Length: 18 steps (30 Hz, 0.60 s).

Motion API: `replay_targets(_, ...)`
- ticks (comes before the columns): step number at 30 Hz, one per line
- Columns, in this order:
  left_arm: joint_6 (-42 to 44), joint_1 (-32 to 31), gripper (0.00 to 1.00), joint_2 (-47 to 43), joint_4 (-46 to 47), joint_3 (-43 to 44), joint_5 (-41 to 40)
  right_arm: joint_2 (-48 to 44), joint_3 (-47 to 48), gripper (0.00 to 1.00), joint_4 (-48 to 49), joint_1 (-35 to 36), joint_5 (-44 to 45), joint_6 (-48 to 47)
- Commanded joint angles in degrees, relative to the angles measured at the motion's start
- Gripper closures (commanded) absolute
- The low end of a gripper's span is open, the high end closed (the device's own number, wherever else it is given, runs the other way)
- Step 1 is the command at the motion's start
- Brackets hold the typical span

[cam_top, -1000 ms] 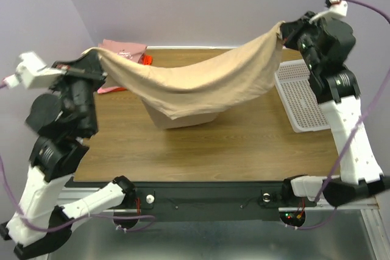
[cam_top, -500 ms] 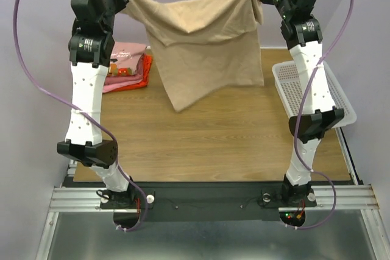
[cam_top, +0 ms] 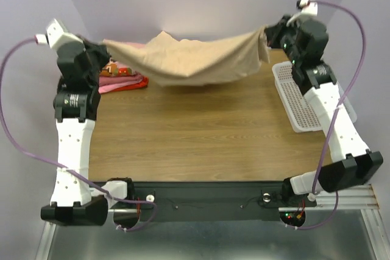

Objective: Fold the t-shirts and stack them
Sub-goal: Flatten the tshirt out

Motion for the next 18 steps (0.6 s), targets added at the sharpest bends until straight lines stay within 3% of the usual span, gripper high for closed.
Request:
replay_targets(1, -5.08, 1.12, 1.0, -6.5, -4.85, -16.96, -9.37, -8.39, -19.17, 1.0, -3.94, -0.23, 11.15, 3.21)
replay_targets(3, -9.97, 1.47, 1.0, -9.84, -6.53, -27.06, -12.53, -11.38, -26.37, 1.0, -6.76, -0.41, 16.17, 6.54)
replay_targets(6, -8.96, 3.4, 1.0, -11.96, -3.47, -38.67, -8.61, -14.38, -37.37, 0.99, -9.84, -0.41, 14.35, 8.23)
replay_targets(7, -8.69, 3.58, 0.82, -11.26, -3.72, -39.74, -7.89, -14.47, -39.4, 0.93, -10.63, -0.32, 13.38, 8.76)
replay_targets(8, -8.78, 3.58, 0.7, -9.34, -4.59, -40.44, -8.05, -14.38, -43.07, 0.74, -10.99, -0.32, 10.76, 8.76)
replay_targets(9, -9.47, 3.58, 0.44, -8.28, -7.04, -40.36, -9.19, -14.12, -44.24, 0.67, -11.86, -0.32, 10.47, 9.28)
replay_targets(10, -10.09, 3.49, 0.28, -7.13, -8.2, -40.02, -10.5, -13.94, -45.21, 0.57, -12.13, -0.32, 10.38, 9.81)
replay_targets(11, -10.79, 3.58, 0.25, -5.99, -8.99, -38.88, -11.47, -13.85, -45.92, 0.43, -12.31, -0.32, 10.56, 9.82)
replay_targets(12, -10.63, 3.58, 0.23, -4.15, -9.69, -38.0, -11.83, -13.59, -46.27, 0.16, -12.48, -0.32, 11.25, 9.47)
replay_targets(13, -10.62, 3.58, 0.23, -3.61, -9.44, -37.99, -11.4, -13.5, -46.01, 0.03, -12.75, -0.32, 11.78, 9.2)
replay_targets(18, -9.22, 3.41, 0.22, -5.09, -1.47, -42.11, -2.11, -14.82, -43.99, 0.0, -13.01, -0.32, 5.41, 7.18)
